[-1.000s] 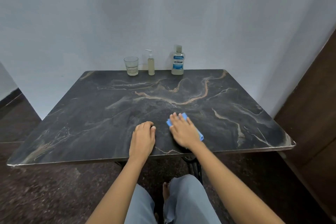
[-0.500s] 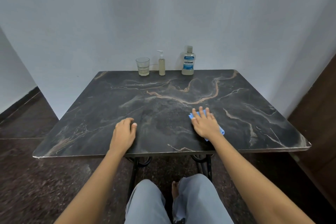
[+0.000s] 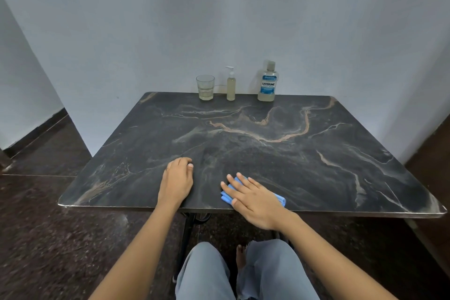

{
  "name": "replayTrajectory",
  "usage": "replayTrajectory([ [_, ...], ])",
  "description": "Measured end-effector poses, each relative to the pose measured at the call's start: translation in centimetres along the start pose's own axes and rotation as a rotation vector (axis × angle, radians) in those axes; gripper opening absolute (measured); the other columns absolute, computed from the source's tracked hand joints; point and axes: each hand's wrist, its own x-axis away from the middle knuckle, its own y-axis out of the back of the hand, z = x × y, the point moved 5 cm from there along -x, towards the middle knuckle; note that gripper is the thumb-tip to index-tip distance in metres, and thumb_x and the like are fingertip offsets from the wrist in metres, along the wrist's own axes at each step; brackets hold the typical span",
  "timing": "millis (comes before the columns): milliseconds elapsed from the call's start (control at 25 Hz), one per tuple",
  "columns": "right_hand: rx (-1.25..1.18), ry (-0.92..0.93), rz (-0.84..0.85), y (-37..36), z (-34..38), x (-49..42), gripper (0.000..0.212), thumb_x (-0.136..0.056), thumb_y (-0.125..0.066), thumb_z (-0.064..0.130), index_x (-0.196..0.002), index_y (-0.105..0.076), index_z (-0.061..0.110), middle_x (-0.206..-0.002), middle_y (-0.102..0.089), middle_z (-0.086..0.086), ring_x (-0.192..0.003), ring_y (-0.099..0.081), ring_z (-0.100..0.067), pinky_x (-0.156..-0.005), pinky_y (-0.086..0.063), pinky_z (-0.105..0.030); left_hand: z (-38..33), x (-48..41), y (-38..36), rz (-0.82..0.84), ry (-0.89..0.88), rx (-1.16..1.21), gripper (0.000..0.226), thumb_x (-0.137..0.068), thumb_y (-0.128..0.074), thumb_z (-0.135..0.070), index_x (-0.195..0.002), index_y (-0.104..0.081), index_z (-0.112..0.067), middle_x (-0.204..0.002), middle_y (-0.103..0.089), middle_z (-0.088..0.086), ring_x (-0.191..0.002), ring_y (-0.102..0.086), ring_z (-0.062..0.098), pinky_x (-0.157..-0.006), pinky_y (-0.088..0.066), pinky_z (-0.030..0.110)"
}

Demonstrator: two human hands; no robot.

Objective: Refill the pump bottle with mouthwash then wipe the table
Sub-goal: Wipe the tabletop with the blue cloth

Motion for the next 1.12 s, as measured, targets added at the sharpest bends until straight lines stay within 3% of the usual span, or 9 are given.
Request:
replayTrajectory([
  [120,0.005,-0.01,-0.009,-0.4,1.3,-3.8,0.052,-0.102,-0.013,0.044,-0.152,-0.007,0.033,-0.161,-0.002,0.006,-0.148,0.005,-0.015,-0.12,0.002,-0.036,-0.1,0.1,-0.1,-0.007,0.001,-0.022,0.029,-0.1,-0.038,-0.016,-0.121,-0.057,-0.008,-0.122,-0.061,0.01,-0.117,-0.05,0.028,-0.099,-0.039,0.04],
  [320,-0.011,-0.233,-0.016,0.6,-3.1,-9.5,0.052,-0.103,-0.017,0.038,-0.153,-0.008,0.029,-0.162,-0.004,0.002,-0.149,0.0,-0.018,-0.119,0.001,-0.042,-0.1,0.5,0.1,-0.004,0.017,-0.009,0.031,-0.101,-0.036,-0.016,-0.122,-0.056,-0.007,-0.124,-0.06,0.01,-0.118,-0.049,0.027,-0.1,-0.038,0.039],
  [480,-0.026,-0.422,-0.061,1.7,-8.2,-7.0,0.052,-0.103,-0.015,0.035,-0.154,-0.006,0.026,-0.162,-0.002,0.002,-0.149,0.001,-0.018,-0.12,-0.001,-0.04,0.2,0.4,0.4,-0.027,0.028,0.013,0.032,-0.101,-0.035,-0.017,-0.122,-0.057,-0.008,-0.124,-0.06,0.009,-0.118,-0.049,0.026,-0.099,-0.038,0.037],
  [600,-0.013,-0.473,-0.123,1.0,-7.4,-2.5,0.054,-0.101,-0.011,0.037,-0.154,-0.007,0.023,-0.161,-0.005,0.005,-0.149,-0.002,-0.015,-0.12,-0.005,-0.034,0.3,0.0,0.2,-0.044,0.033,0.007,0.031,-0.101,-0.035,-0.018,-0.121,-0.058,-0.01,-0.122,-0.061,0.007,-0.117,-0.05,0.025,-0.098,-0.038,0.037],
  [680,0.017,-0.422,-0.167,0.2,-3.9,-1.0,0.07,-0.09,0.004,0.045,-0.154,-0.008,0.019,-0.161,-0.008,0.003,-0.149,-0.004,-0.017,-0.119,-0.005,-0.032,0.4,-0.3,0.0,-0.051,0.031,-0.011,0.031,-0.101,-0.035,-0.018,-0.121,-0.057,-0.011,-0.122,-0.061,0.006,-0.116,-0.051,0.026,-0.099,-0.037,0.038],
  [760,-0.008,-0.248,-0.153,-0.4,0.5,-1.7,0.079,-0.083,0.009,0.048,-0.153,-0.008,0.017,-0.161,-0.008,0.0,-0.149,-0.004,-0.019,-0.119,-0.002,-0.031,0.5,-0.4,-0.2,-0.053,0.03,-0.018,0.031,-0.101,-0.035,-0.017,-0.122,-0.057,-0.011,-0.123,-0.06,0.007,-0.116,-0.051,0.026,-0.099,-0.037,0.038],
  [880,-0.046,-0.087,-0.104,-1.1,4.6,-5.5,0.06,-0.098,-0.006,0.039,-0.154,-0.008,0.017,-0.161,-0.004,0.002,-0.149,0.001,-0.017,-0.119,0.002,-0.03,0.6,-0.2,-0.2,-0.08,0.053,-0.002,0.03,-0.1,-0.037,-0.014,-0.121,-0.057,-0.008,-0.123,-0.06,0.009,-0.117,-0.051,0.027,-0.099,-0.036,0.037],
  [960,-0.039,-0.095,-0.081,-1.0,4.1,-9.1,0.054,-0.103,-0.018,0.032,-0.154,-0.009,0.017,-0.161,-0.006,0.002,-0.149,-0.002,-0.017,-0.119,0.0,-0.033,0.7,-0.1,0.0,-0.088,0.07,0.001,0.03,-0.1,-0.037,-0.013,-0.121,-0.057,-0.006,-0.123,-0.06,0.011,-0.118,-0.05,0.028,-0.099,-0.036,0.038],
  [1120,-0.035,-0.242,-0.059,0.1,-1.5,-13.8,0.054,-0.102,-0.021,0.029,-0.154,-0.011,0.016,-0.161,-0.01,-0.002,-0.149,-0.007,-0.02,-0.119,-0.005,-0.038,0.5,0.1,0.4,-0.076,0.095,0.003,0.03,-0.1,-0.037,-0.012,-0.122,-0.056,-0.006,-0.124,-0.059,0.01,-0.119,-0.049,0.028,-0.099,-0.035,0.036],
])
